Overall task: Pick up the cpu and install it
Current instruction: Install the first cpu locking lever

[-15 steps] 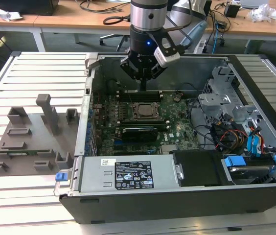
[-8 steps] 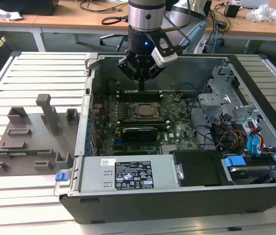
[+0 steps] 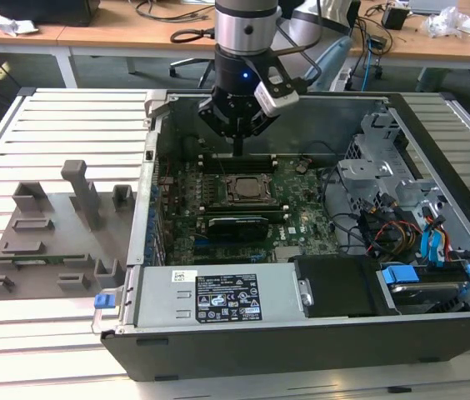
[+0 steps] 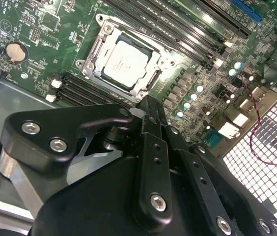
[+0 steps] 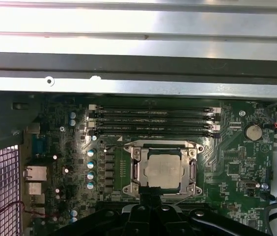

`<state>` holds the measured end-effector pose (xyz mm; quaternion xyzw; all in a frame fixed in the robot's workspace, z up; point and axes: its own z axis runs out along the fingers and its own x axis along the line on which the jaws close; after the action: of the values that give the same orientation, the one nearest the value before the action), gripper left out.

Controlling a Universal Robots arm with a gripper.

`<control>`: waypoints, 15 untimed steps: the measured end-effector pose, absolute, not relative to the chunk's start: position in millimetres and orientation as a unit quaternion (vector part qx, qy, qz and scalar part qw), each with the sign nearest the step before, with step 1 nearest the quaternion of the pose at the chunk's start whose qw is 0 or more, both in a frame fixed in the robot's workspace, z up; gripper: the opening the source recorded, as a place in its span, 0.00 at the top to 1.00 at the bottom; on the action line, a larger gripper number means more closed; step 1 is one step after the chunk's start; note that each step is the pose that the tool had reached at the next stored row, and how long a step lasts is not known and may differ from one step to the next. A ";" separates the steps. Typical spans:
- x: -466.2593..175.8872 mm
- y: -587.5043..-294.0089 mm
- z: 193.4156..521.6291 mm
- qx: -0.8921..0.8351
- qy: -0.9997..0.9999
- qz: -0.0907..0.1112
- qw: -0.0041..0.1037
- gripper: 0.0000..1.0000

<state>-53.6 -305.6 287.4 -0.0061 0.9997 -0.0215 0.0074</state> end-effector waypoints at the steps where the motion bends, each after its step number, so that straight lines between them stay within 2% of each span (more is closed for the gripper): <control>1: -54.0 -305.6 287.0 -0.006 1.000 -0.021 0.007 0.89; 15: -61.5 -304.5 277.1 -0.006 1.000 -0.022 0.007 0.89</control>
<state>-61.5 -304.5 277.1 -0.0061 0.9997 -0.0215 0.0073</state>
